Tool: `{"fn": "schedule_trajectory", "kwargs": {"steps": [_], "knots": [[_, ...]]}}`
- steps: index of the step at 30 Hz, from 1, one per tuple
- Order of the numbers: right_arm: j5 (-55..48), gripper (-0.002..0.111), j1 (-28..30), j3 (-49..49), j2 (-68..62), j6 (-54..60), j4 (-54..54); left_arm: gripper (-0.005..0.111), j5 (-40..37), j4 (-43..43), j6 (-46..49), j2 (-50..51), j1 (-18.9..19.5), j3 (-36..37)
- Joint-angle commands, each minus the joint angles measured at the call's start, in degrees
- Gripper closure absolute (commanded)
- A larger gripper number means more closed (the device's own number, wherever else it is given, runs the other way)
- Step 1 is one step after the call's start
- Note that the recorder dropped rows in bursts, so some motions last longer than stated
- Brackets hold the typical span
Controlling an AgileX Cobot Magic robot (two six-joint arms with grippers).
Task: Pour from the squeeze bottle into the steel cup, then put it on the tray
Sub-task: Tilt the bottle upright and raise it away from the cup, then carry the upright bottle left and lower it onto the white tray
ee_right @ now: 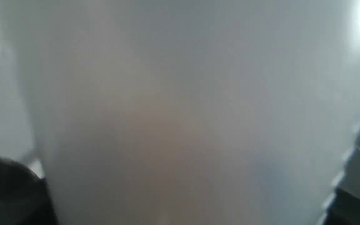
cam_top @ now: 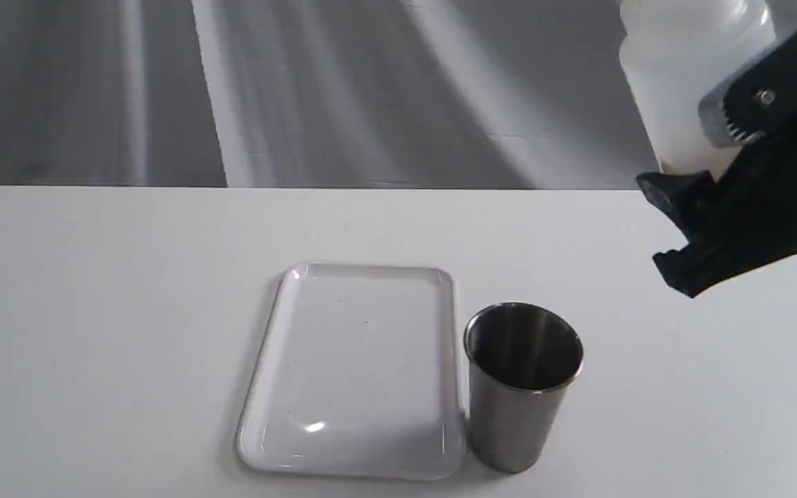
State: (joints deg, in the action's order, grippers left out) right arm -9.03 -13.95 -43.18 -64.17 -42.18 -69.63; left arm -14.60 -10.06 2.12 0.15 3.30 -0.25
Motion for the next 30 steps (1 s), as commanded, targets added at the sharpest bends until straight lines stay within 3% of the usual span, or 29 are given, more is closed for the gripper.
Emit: {"fn": "schedule_trajectory", "kwargs": {"steps": [1,14,30], "knots": [[10.3,0.108,0.1,-0.6,3.5,-0.3,2.3,0.098,0.9,0.0,-0.3,-0.1,0.1,0.3],[17.0,0.108,-4.0,-1.3,2.6,11.0,26.0,0.098,0.9,0.0,-0.4,-0.1,0.1,0.3],[24.1,0.108,-14.6,-9.6,-12.3,18.6,30.8,0.098,0.9,0.0,-0.3,-0.1,0.1,0.3]]}}
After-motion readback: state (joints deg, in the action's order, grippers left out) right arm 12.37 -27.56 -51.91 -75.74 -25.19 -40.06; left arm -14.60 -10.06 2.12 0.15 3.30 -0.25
